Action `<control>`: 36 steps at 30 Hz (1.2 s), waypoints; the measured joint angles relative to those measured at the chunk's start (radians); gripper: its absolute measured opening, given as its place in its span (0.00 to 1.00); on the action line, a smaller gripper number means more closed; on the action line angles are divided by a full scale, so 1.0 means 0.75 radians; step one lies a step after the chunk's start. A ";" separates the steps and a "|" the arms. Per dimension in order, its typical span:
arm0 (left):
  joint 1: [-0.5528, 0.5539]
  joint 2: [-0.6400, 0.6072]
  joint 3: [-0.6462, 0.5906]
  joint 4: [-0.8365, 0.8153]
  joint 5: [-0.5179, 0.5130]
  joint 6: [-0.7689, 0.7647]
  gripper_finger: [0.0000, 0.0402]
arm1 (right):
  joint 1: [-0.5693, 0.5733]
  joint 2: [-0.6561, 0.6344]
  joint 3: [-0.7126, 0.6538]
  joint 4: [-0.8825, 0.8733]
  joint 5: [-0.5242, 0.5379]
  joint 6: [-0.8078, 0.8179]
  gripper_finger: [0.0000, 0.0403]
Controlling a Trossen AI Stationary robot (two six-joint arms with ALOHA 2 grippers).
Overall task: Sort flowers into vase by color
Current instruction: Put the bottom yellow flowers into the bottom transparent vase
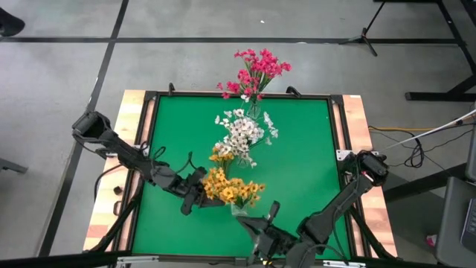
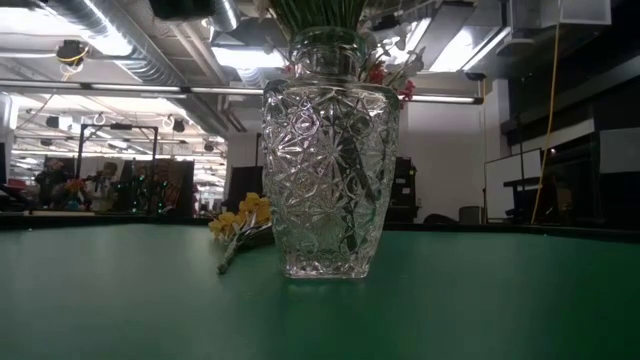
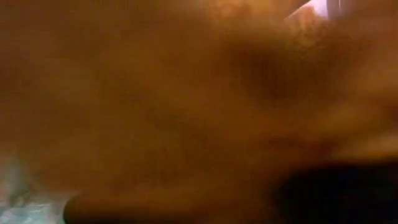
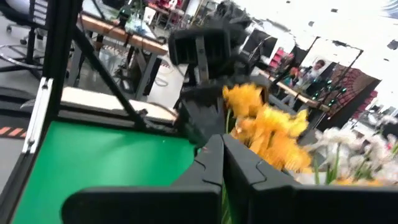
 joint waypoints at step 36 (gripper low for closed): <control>-0.024 0.121 0.178 -0.121 0.078 0.134 0.00 | -0.131 -0.001 -0.008 -1.025 -0.432 1.112 0.01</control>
